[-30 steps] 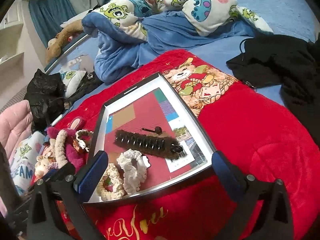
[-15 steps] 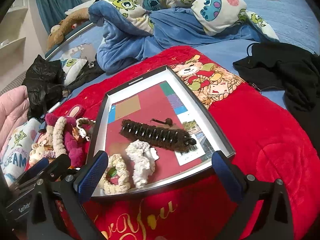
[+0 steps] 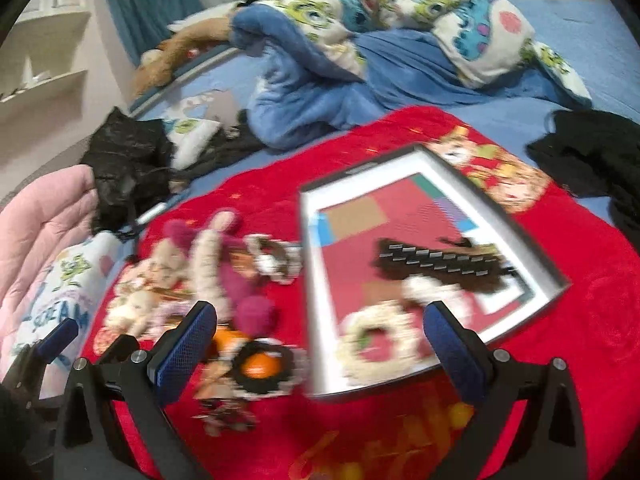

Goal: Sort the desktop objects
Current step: 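Move both tools back over the pile of items beside the box, then close the left tool on the cream spotted plush bunny while the right tool reaches the candy packet, then lift the bunny with the left tool while the right tool grasps the brown triangular candy packet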

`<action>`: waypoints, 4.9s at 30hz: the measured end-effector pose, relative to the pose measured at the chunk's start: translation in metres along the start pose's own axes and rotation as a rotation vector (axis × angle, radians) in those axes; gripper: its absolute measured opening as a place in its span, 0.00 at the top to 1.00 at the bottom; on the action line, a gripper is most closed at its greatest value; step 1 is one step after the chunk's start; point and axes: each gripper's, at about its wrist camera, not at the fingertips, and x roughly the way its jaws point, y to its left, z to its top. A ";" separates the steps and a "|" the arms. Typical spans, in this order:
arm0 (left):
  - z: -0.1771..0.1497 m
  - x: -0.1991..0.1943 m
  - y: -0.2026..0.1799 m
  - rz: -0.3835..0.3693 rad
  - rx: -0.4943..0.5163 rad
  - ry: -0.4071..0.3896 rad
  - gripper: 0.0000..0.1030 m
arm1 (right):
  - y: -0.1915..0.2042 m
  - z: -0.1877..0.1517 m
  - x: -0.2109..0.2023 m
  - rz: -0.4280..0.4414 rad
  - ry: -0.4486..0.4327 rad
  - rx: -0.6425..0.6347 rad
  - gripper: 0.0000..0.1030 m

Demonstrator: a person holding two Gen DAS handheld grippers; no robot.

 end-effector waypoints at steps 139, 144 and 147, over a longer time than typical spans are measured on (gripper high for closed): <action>-0.038 0.200 0.161 -0.066 -0.285 0.228 0.60 | 0.120 -0.060 0.134 0.017 0.201 -0.144 0.72; -0.040 0.193 0.171 -0.088 -0.348 0.213 0.66 | 0.121 -0.060 0.125 0.032 0.192 -0.126 0.72; -0.042 0.188 0.175 -0.088 -0.366 0.206 0.66 | 0.122 -0.059 0.118 0.038 0.182 -0.124 0.72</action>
